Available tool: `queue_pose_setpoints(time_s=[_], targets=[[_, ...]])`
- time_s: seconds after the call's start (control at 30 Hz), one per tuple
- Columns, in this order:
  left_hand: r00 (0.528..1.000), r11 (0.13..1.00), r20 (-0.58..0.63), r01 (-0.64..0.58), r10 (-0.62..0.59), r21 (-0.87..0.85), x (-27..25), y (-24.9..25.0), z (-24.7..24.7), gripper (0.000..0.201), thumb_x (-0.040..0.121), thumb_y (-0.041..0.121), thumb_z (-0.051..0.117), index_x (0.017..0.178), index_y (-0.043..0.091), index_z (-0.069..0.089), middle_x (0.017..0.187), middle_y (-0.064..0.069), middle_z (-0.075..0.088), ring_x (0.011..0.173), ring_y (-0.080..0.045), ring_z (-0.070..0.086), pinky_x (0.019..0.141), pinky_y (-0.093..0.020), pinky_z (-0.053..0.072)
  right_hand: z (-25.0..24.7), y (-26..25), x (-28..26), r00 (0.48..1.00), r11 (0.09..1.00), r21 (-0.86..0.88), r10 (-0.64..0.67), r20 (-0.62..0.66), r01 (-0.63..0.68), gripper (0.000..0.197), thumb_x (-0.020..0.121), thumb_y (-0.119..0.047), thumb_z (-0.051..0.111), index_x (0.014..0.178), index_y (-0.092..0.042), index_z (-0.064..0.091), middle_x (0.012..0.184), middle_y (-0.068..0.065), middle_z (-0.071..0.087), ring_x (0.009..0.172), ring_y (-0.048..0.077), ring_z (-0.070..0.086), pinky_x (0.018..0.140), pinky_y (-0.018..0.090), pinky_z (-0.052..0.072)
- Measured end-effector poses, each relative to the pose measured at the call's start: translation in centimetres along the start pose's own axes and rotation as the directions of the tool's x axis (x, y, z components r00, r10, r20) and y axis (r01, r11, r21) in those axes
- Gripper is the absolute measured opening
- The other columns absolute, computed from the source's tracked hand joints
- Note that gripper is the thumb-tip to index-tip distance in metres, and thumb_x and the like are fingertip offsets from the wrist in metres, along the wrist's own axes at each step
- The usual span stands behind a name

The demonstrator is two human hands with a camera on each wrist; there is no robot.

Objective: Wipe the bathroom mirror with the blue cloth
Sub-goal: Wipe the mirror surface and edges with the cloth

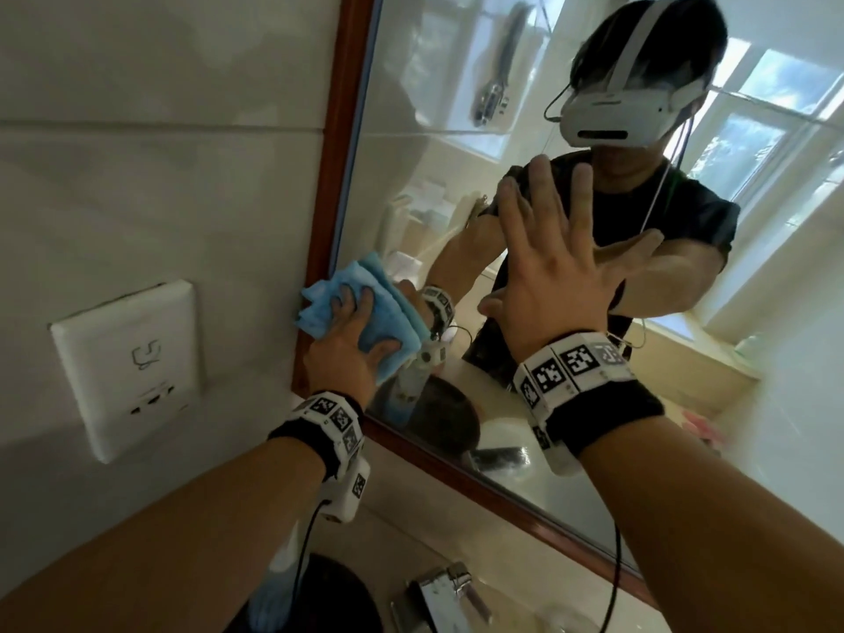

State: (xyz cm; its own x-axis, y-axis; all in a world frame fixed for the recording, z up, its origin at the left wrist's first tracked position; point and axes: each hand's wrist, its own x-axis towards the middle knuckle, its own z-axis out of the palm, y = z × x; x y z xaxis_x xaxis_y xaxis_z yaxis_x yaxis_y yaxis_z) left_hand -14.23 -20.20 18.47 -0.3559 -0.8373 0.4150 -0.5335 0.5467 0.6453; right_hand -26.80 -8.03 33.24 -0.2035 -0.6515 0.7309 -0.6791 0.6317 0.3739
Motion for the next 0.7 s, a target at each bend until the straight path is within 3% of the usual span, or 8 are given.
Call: queue_pose_setpoints(time_s=[0.07,0.2,0.37,0.5,0.53,0.6,0.67,0.7], targets=[[1.000,0.998,0.020,0.000,-0.001,0.070,0.0,-0.2,0.3,0.077,0.093,0.050,0.052,0.155,0.025,0.014,0.164,-0.003,0.010,0.150,-0.020,0.013,0.118,-0.032,0.015,0.1,-0.1,0.0,1.000,1.000,0.004,0.000,0.001,0.000,0.102,0.077,-0.037,0.076,0.152,-0.033,0.009,0.162,-0.001,0.000,0.148,0.031,-0.001,0.092,0.085,0.006],[0.993,0.990,0.018,0.120,-0.119,-0.069,-0.7,-0.2,0.9,0.078,0.091,0.047,0.057,0.155,0.029,0.016,0.164,0.000,0.010,0.148,-0.021,0.018,0.114,-0.030,0.020,0.4,0.0,-0.4,1.000,1.000,0.011,-0.001,-0.013,0.001,0.098,0.080,-0.039,0.074,0.152,-0.033,0.008,0.162,-0.001,0.002,0.148,0.030,0.001,0.092,0.085,0.008],[0.956,0.932,-0.047,0.270,-0.289,-0.243,-1.1,-0.9,2.7,0.080,0.085,0.043,0.069,0.152,0.029,0.030,0.157,-0.005,0.031,0.139,-0.028,0.036,0.115,-0.038,0.032,0.4,-0.3,-0.7,1.000,1.000,-0.001,0.009,-0.019,-0.009,0.099,0.079,-0.036,0.076,0.152,-0.031,0.010,0.162,-0.001,0.003,0.148,0.030,0.002,0.091,0.085,0.011],[0.873,0.759,-0.055,0.389,-0.485,-0.522,-0.7,-1.1,3.0,0.084,0.047,0.062,0.086,0.119,0.029,0.057,0.126,-0.002,0.061,0.126,-0.027,0.053,0.103,-0.045,0.047,0.4,-0.2,-0.7,1.000,1.000,0.021,0.009,-0.014,-0.009,0.094,0.083,-0.041,0.072,0.153,-0.032,0.009,0.162,-0.001,0.003,0.148,0.030,0.002,0.092,0.085,0.010],[0.870,0.735,-0.072,0.364,-0.488,-0.572,-0.7,-1.3,3.0,0.077,0.049,0.063,0.085,0.115,0.034,0.057,0.126,-0.004,0.062,0.124,-0.027,0.054,0.099,-0.043,0.049,0.4,-0.2,-0.7,1.000,1.000,0.024,0.007,-0.015,-0.007,0.093,0.084,-0.043,0.070,0.152,-0.032,0.009,0.162,-0.001,0.003,0.148,0.030,0.002,0.092,0.085,0.010],[0.813,0.610,0.040,0.467,-0.581,-0.640,-0.5,-0.7,3.2,0.048,0.079,0.049,0.073,0.122,0.034,0.056,0.132,-0.006,0.058,0.127,-0.028,0.052,0.092,-0.037,0.052,0.5,-0.2,-0.6,1.000,0.999,0.034,0.007,0.004,-0.007,0.093,0.084,-0.044,0.070,0.153,-0.032,0.009,0.162,-0.001,0.002,0.149,0.030,0.001,0.092,0.085,0.009],[0.756,0.513,0.181,0.579,-0.629,-0.634,-0.3,-1.1,4.4,0.056,0.092,0.043,0.061,0.142,0.024,0.045,0.140,-0.007,0.051,0.130,-0.029,0.048,0.098,-0.037,0.047,0.4,-0.2,-0.6,1.000,0.999,0.044,0.013,0.006,-0.013,0.091,0.084,-0.046,0.069,0.152,-0.032,0.010,0.162,-0.001,0.003,0.148,0.030,0.002,0.092,0.085,0.008],[0.722,0.524,0.195,0.634,-0.663,-0.568,-0.3,-1.5,5.0,0.063,0.094,0.046,0.056,0.149,0.022,0.036,0.144,-0.011,0.047,0.131,-0.032,0.046,0.101,-0.039,0.043,0.4,-0.2,-0.7,1.000,0.999,0.049,0.016,-0.004,-0.016,0.090,0.085,-0.046,0.069,0.152,-0.032,0.011,0.162,-0.001,0.004,0.148,0.030,0.003,0.092,0.085,0.007]])
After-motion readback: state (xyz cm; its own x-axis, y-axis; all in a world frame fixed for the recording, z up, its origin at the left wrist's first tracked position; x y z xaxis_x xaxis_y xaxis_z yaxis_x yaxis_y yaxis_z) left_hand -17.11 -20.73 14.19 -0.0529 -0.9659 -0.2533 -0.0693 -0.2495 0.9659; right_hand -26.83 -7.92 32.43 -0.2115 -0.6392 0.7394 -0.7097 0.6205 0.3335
